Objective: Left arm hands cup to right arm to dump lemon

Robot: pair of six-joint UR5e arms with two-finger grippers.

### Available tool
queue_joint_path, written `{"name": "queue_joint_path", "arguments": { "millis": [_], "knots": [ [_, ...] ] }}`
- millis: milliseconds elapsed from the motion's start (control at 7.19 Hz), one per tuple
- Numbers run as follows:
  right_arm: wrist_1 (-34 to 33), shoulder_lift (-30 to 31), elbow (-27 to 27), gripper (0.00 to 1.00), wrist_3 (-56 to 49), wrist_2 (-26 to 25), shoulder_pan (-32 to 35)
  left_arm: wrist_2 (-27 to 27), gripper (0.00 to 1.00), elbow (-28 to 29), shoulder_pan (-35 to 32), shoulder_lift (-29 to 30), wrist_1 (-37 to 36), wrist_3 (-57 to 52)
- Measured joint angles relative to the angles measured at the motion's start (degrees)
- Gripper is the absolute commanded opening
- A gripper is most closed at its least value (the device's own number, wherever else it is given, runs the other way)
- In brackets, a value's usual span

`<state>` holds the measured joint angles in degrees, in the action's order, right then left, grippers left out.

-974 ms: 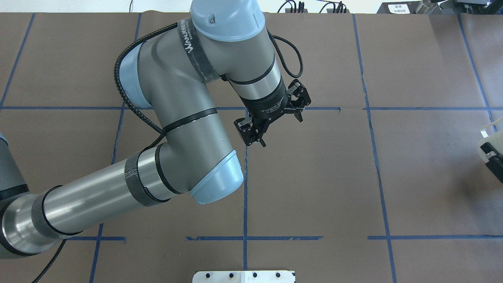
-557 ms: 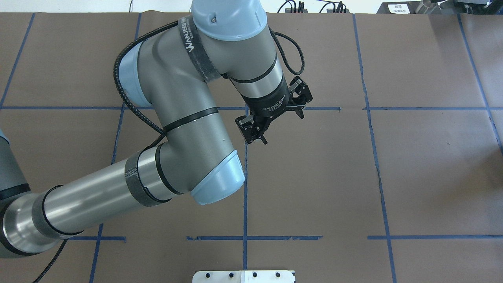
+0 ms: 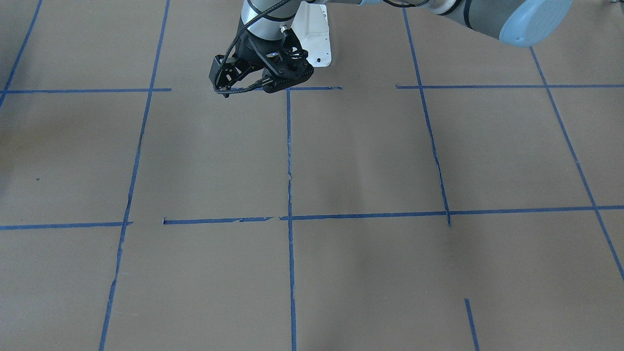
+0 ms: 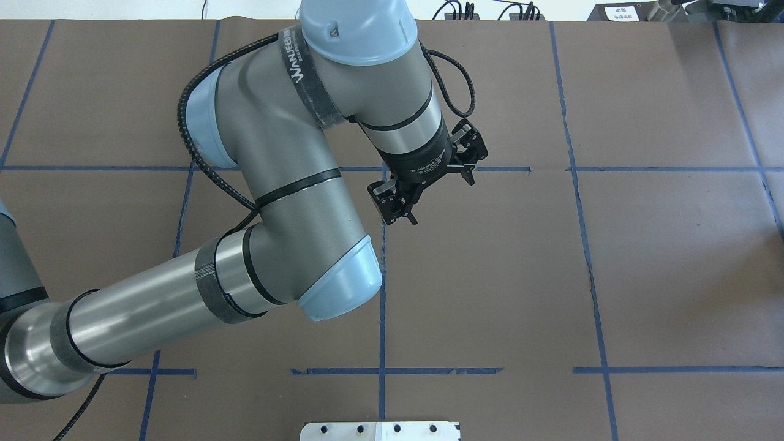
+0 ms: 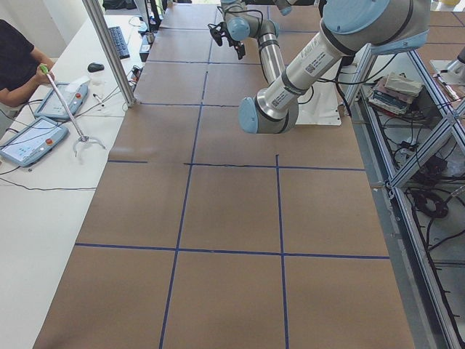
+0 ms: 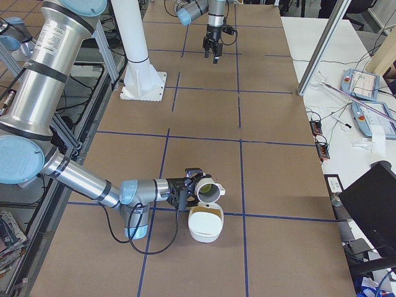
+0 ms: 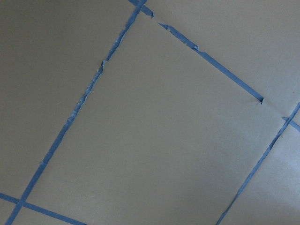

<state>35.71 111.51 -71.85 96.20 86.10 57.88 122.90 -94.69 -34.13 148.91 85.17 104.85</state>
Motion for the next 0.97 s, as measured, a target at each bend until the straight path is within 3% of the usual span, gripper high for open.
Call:
{"name": "queue_joint_path", "arguments": {
  "millis": [418, 974],
  "knots": [
    [0.59, -3.33, 1.94, 0.07, 29.9, 7.55, 9.97, -0.03, 1.0, -0.05, 0.01, 0.25, 0.0, -0.02],
    [3.13, -3.34, 2.9, 0.09, 61.99, 8.11, 12.29, -0.67, 1.0, -0.09, 0.03, 0.97, -0.08, -0.09]
  ]
}}
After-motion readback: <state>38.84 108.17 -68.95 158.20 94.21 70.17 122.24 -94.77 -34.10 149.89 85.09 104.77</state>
